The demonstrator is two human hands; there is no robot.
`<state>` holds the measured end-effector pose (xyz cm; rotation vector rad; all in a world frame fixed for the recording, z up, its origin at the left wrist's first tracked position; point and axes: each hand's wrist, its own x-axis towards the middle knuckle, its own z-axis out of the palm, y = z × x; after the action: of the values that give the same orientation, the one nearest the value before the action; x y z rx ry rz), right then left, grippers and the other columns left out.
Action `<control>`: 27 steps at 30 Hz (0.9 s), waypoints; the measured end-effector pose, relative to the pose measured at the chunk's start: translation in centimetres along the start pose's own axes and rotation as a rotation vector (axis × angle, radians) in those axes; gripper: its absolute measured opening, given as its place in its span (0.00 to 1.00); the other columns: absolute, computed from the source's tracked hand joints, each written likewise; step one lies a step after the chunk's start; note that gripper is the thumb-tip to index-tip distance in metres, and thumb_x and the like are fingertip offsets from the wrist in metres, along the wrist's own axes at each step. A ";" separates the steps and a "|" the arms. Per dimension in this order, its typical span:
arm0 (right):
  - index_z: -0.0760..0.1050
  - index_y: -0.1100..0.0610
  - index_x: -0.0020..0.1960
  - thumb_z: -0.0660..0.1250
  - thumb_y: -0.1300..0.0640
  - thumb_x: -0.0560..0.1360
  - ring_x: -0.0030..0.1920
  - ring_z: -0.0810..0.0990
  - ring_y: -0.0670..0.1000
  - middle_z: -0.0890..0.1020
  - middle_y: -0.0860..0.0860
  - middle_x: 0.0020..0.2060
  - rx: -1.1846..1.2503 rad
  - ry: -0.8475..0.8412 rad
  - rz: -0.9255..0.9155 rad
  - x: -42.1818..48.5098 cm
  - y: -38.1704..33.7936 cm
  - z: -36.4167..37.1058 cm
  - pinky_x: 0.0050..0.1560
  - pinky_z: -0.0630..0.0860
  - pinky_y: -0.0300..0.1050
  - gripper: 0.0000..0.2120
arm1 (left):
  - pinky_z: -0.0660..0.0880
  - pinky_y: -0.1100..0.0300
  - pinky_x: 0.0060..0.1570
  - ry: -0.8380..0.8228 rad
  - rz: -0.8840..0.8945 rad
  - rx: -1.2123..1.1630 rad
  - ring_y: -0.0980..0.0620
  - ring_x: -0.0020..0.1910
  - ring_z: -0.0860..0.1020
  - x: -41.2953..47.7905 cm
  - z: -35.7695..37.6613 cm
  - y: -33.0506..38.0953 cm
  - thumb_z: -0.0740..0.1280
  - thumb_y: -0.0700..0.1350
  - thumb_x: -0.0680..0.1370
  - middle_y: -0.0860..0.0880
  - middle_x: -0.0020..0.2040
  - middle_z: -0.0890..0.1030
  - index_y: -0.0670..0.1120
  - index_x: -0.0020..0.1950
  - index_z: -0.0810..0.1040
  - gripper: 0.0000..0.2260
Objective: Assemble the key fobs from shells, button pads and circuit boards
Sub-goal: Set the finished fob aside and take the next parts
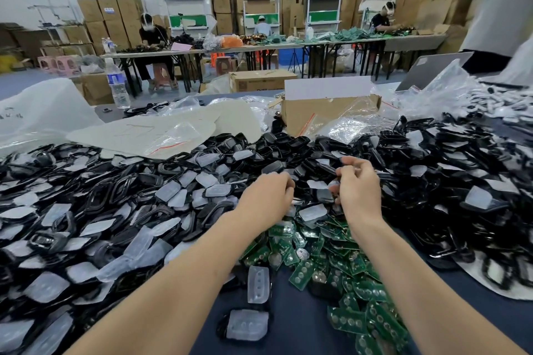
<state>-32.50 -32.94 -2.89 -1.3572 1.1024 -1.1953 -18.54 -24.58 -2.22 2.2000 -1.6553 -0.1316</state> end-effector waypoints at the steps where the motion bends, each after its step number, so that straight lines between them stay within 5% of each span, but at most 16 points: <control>1: 0.71 0.44 0.49 0.57 0.59 0.82 0.33 0.80 0.47 0.80 0.49 0.43 -0.009 0.001 -0.001 0.3 0.2 0.1 0.38 0.74 0.51 0.11 | 0.76 0.48 0.55 -0.001 0.005 0.018 0.46 0.56 0.76 0.6 0.1 -0.1 0.58 0.46 0.85 0.46 0.58 0.79 0.46 0.63 0.76 0.11; 7: 0.72 0.44 0.51 0.57 0.59 0.82 0.30 0.80 0.43 0.80 0.47 0.42 -0.036 0.012 0.017 2.3 0.9 0.8 0.36 0.75 0.49 0.10 | 0.71 0.49 0.61 0.035 0.017 0.142 0.43 0.63 0.72 4.4 0.7 -0.7 0.55 0.47 0.86 0.45 0.64 0.76 0.49 0.69 0.74 0.14; 17: 0.72 0.46 0.54 0.57 0.59 0.82 0.31 0.80 0.44 0.79 0.47 0.43 -0.032 0.010 0.004 4.3 1.0 0.3 0.37 0.76 0.50 0.10 | 0.69 0.44 0.67 -0.077 -0.105 0.014 0.40 0.68 0.71 9.5 2.7 0.5 0.58 0.50 0.84 0.46 0.67 0.78 0.54 0.69 0.75 0.15; 27: 0.72 0.48 0.55 0.56 0.60 0.82 0.34 0.81 0.48 0.79 0.49 0.44 -0.015 0.008 0.014 4.9 0.9 -0.5 0.37 0.74 0.49 0.10 | 0.72 0.45 0.64 -0.062 -0.183 -0.088 0.41 0.65 0.72 10.3 3.0 1.5 0.61 0.38 0.81 0.42 0.64 0.76 0.45 0.71 0.70 0.18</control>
<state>-32.50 -37.90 -3.25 -1.3553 1.1274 -1.1855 -17.72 -35.31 -2.86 2.2973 -1.4480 -0.3193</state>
